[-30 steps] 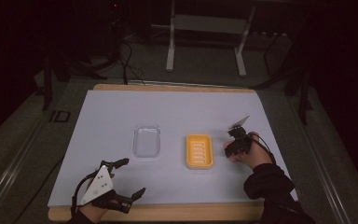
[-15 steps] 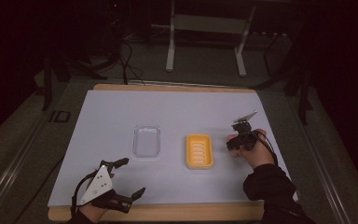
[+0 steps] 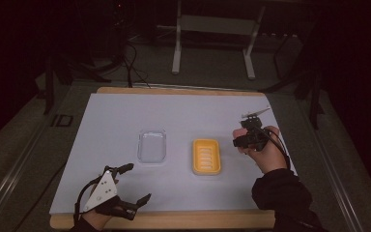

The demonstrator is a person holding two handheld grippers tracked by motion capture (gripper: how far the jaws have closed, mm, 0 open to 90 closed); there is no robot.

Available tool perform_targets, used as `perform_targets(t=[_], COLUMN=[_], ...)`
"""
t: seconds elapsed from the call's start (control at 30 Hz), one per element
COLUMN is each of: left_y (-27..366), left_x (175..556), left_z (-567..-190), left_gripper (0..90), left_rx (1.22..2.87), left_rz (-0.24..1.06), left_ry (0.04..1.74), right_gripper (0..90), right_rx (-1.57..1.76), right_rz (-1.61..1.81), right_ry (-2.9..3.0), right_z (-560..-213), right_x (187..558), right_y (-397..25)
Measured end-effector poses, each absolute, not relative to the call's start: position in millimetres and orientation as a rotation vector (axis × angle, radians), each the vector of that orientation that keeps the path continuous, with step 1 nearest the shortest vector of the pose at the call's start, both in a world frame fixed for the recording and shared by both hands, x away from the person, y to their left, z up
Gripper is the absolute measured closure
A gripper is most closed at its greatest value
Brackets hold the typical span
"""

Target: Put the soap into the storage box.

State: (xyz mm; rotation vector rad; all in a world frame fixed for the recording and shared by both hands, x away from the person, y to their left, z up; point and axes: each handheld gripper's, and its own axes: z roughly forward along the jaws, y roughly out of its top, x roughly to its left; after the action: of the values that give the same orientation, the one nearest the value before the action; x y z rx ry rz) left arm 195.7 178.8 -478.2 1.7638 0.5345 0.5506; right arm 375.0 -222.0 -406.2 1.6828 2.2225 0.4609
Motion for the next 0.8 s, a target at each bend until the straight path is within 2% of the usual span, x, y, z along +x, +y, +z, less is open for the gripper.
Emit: perform_targets(t=[0.3, 0.8], left_y=[179.3, 179.3], left_x=[195.3, 194.5], left_z=[-477.8, -477.6], left_gripper=[0.6, 0.6], left_rx=[1.757, 1.759], left_rz=[0.551, 0.553], left_ry=[0.534, 0.535], right_gripper=[37.5, 37.5], right_rx=[1.646, 1.715], right_rz=[0.583, 0.755], right_ry=[2.205, 2.116], right_z=[-388.4, -403.2], right_x=[364.3, 347.9], right_y=[-190.5, -148.1])
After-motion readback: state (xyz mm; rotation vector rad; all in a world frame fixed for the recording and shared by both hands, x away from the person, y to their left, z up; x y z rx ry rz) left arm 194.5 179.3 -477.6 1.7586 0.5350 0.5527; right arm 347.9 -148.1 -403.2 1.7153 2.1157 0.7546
